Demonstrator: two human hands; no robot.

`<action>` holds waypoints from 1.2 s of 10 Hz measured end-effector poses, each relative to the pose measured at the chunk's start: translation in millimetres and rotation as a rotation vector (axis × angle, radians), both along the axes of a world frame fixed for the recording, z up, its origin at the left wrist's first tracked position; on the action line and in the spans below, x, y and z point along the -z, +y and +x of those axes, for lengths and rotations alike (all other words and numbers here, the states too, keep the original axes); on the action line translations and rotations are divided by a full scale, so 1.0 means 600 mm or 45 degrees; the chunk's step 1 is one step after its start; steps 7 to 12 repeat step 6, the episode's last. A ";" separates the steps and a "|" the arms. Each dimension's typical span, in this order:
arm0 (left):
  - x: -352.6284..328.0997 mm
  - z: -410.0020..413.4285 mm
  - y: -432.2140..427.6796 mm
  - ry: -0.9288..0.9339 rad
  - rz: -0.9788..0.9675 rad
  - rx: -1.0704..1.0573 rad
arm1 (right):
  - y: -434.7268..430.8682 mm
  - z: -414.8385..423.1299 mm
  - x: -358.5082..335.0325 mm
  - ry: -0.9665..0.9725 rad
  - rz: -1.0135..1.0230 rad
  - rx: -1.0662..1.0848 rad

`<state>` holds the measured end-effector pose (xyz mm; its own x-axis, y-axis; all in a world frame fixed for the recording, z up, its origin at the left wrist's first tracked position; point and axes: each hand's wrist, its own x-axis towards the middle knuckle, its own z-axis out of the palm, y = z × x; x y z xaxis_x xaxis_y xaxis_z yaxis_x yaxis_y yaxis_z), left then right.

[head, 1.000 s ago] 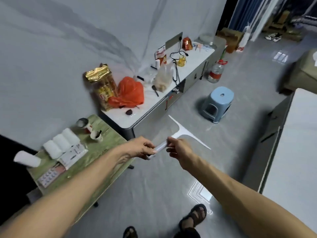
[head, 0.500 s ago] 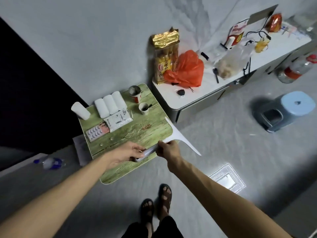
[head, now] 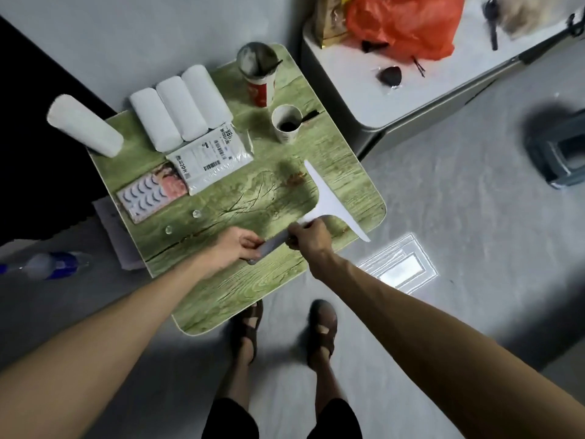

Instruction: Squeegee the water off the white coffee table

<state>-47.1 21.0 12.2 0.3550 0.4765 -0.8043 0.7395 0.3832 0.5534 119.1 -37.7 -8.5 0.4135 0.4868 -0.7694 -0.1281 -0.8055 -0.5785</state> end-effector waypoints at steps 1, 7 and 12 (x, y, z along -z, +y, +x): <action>0.077 -0.021 0.016 0.008 -0.001 0.018 | 0.012 -0.023 0.063 -0.014 -0.004 0.058; 0.165 -0.034 0.062 0.204 0.214 0.451 | 0.001 -0.045 0.121 0.032 -0.092 0.041; 0.165 -0.034 0.062 0.204 0.214 0.451 | 0.001 -0.045 0.121 0.032 -0.092 0.041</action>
